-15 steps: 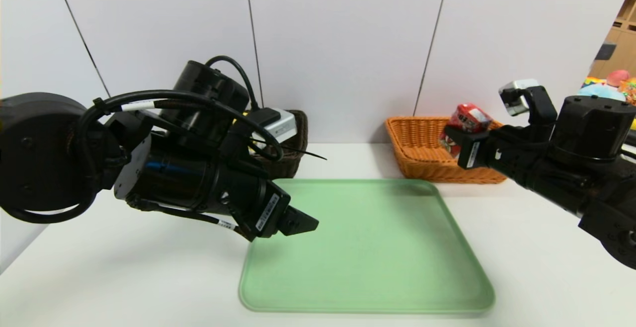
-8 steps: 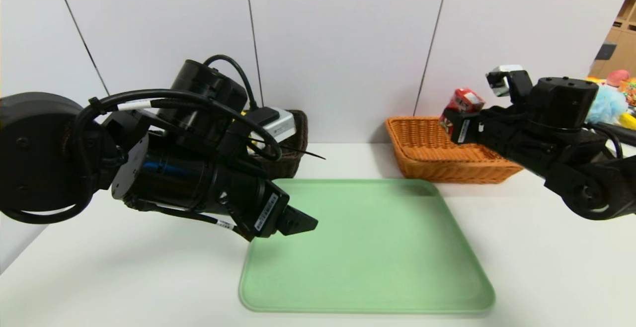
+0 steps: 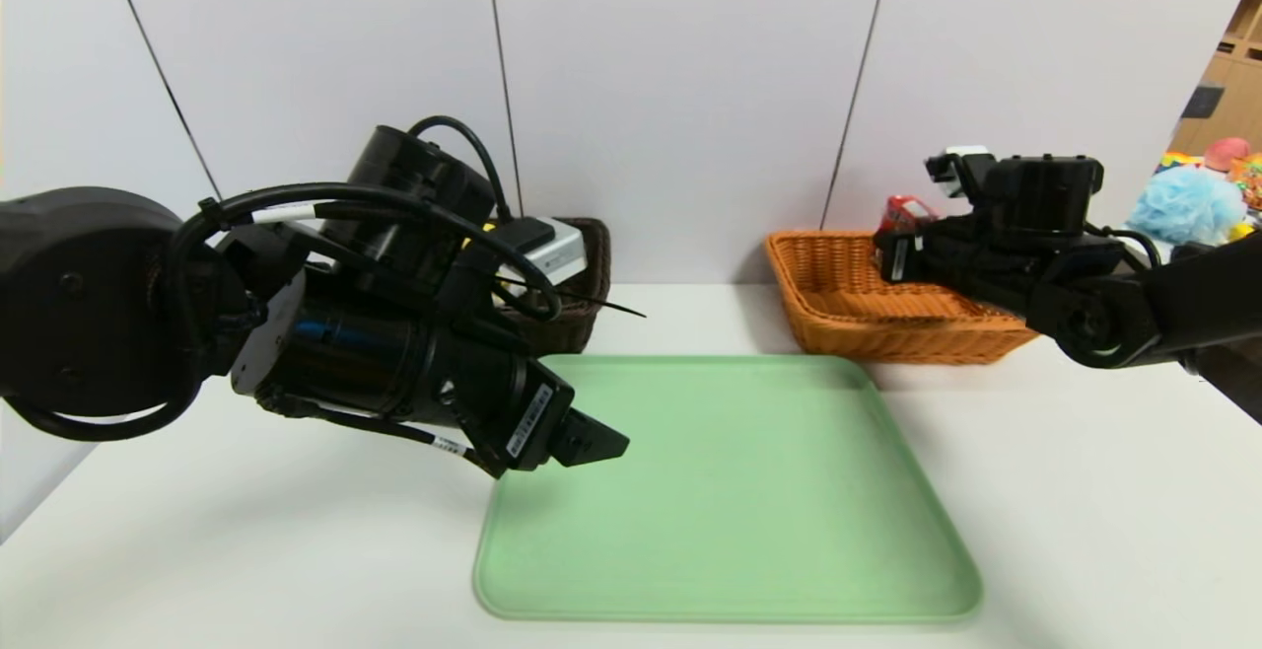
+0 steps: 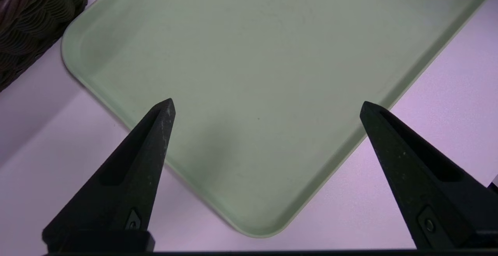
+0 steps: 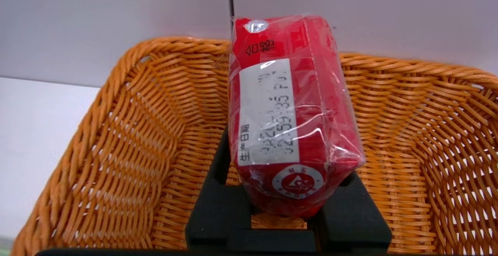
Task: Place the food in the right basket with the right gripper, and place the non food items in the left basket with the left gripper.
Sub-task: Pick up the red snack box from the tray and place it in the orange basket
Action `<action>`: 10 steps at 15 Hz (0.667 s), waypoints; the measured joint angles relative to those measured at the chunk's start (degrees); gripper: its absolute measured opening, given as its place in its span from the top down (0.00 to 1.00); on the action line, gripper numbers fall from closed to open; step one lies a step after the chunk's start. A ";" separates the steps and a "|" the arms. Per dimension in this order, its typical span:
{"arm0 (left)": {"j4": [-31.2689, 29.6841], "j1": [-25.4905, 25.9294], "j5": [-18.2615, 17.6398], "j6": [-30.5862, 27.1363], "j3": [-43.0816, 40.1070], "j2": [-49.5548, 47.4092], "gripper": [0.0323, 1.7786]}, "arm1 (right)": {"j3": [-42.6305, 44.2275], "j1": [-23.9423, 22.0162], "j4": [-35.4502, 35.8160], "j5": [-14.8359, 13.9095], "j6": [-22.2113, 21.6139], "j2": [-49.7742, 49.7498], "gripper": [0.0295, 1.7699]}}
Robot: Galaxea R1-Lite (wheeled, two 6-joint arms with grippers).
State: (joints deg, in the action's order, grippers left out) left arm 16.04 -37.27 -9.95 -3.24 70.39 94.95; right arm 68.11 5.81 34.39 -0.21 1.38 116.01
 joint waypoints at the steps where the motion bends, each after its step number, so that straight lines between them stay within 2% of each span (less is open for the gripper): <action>1: -0.04 0.01 0.00 0.00 0.00 0.11 0.05 | 1.35 -0.06 -1.60 -0.09 0.00 0.73 0.80; 6: -0.06 0.00 -0.02 0.02 0.00 0.24 0.05 | 8.84 -0.67 -7.94 -0.12 0.02 5.02 0.80; 10: -0.04 0.00 0.00 0.00 -0.18 0.17 0.05 | 11.00 -1.16 -8.81 -0.04 0.18 7.56 0.80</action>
State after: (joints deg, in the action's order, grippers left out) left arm 16.01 -37.27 -9.95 -3.24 70.21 95.12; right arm 79.10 4.66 25.58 -0.24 1.56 123.56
